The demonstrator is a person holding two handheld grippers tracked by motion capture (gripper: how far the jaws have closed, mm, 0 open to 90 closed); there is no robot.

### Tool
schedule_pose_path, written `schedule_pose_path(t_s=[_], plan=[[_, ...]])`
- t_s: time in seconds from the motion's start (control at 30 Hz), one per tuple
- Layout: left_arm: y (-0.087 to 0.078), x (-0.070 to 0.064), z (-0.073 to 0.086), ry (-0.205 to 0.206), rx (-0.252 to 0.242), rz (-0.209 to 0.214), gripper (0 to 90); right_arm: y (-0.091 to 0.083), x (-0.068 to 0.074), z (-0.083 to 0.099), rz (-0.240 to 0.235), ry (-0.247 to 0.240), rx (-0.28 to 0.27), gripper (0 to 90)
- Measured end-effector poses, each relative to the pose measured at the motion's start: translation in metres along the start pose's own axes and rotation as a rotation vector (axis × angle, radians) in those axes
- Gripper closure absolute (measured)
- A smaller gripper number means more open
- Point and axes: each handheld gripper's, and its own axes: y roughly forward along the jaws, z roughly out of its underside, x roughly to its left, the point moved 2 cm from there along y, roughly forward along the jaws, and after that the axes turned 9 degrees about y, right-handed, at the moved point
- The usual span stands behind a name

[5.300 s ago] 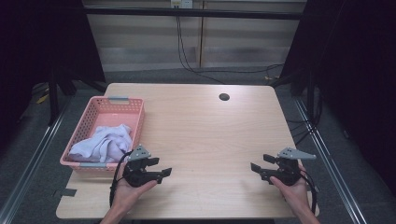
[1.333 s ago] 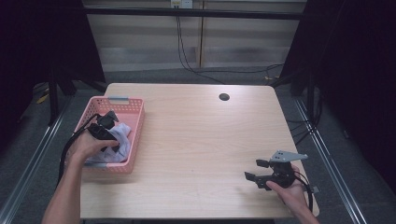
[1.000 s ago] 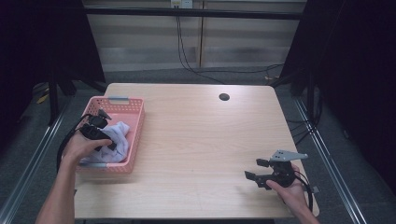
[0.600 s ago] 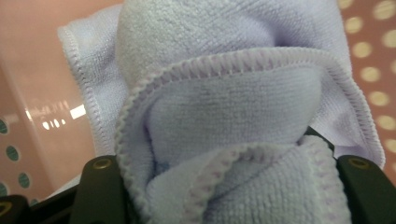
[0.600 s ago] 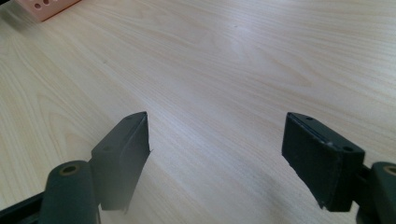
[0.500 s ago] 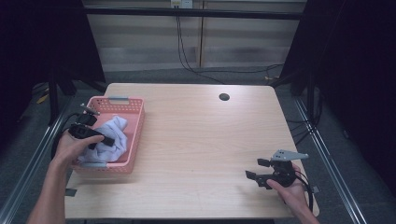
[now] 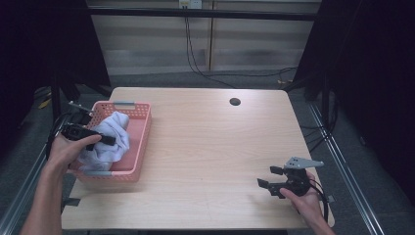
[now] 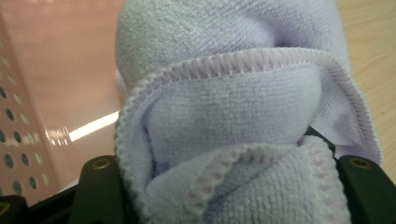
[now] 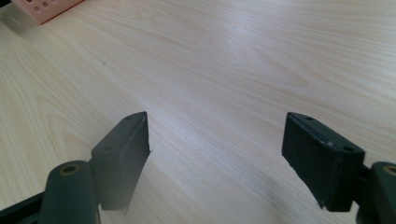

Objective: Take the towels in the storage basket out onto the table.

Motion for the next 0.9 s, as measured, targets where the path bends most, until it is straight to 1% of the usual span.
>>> schedule_pose_path(t_s=[0.07, 0.1, 0.13, 0.17, 0.27, 0.3, 0.37, 0.43, 0.47, 0.5, 0.53, 0.57, 0.6, 0.67, 0.73, 0.77, 0.8, 0.83, 0.9], plan=[[-0.002, 0.000, -0.001, 0.006, -0.009, -0.005, 37.4, 0.000, 0.000, 0.000, 0.001, 0.002, 0.000, 22.9], [-0.006, -0.001, -0.003, 0.005, -0.030, -0.001, 37.4, 0.000, 0.000, 0.000, 0.000, -0.001, 0.000, 22.8], [-0.007, -0.003, -0.005, -0.008, -0.045, 0.005, 37.4, 0.000, 0.000, 0.000, -0.001, -0.001, 0.000, 22.8], [-0.010, -0.003, -0.006, 0.015, -0.038, 0.003, 37.3, 0.000, 0.001, 0.000, 0.002, 0.003, -0.001, 22.8], [-0.013, -0.005, -0.009, 0.020, -0.048, 0.004, 37.3, 0.000, 0.000, 0.000, 0.002, 0.004, -0.002, 22.8], [-0.016, -0.006, -0.011, 0.027, -0.052, -0.003, 37.3, 0.000, 0.000, 0.000, 0.003, 0.003, -0.003, 22.9], [-0.021, -0.007, -0.014, 0.010, -0.074, -0.007, 37.3, 0.000, 0.001, 0.000, 0.001, 0.002, -0.003, 22.8], [-0.025, -0.007, -0.016, 0.005, -0.078, -0.014, 37.3, 0.000, 0.001, 0.000, 0.001, 0.001, -0.003, 22.8], [-0.025, -0.007, -0.016, 0.005, -0.078, -0.014, 37.3, 0.000, 0.001, 0.000, 0.001, 0.001, -0.003, 22.8], [-0.028, -0.008, -0.018, -0.002, -0.091, -0.008, 37.3, 0.000, 0.001, 0.000, 0.003, 0.003, -0.003, 22.8], [-0.030, -0.008, -0.019, 0.005, -0.097, -0.009, 37.3, 0.000, 0.001, 0.000, 0.003, 0.003, -0.002, 22.8], [-0.032, -0.009, -0.019, 0.002, -0.100, -0.005, 37.3, 0.000, 0.001, 0.000, 0.003, 0.002, -0.002, 22.8], [-0.033, -0.010, -0.020, 0.012, -0.099, -0.011, 37.2, 0.000, 0.001, 0.000, 0.003, 0.003, -0.002, 22.8], [-0.035, -0.011, -0.020, 0.012, -0.100, -0.009, 37.1, 0.000, 0.000, 0.000, 0.003, 0.003, -0.002, 22.8], [-0.037, -0.014, -0.022, 0.014, -0.121, -0.014, 37.0, 0.000, 0.000, 0.000, 0.004, 0.001, -0.004, 22.8], [-0.039, -0.015, -0.022, 0.016, -0.141, -0.006, 36.6, -0.001, 0.000, 0.000, 0.006, 0.000, -0.006, 22.8], [-0.039, -0.015, -0.022, 0.016, -0.141, -0.006, 36.6, -0.001, 0.000, 0.000, 0.006, 0.000, -0.006, 22.8], [-0.041, -0.014, -0.023, -0.001, -0.152, -0.012, 36.6, -0.001, 0.000, 0.000, 0.007, 0.001, -0.006, 22.7], [-0.043, -0.013, -0.023, 0.000, -0.151, -0.008, 36.6, -0.001, 0.000, 0.000, 0.007, 0.000, -0.007, 22.7]])
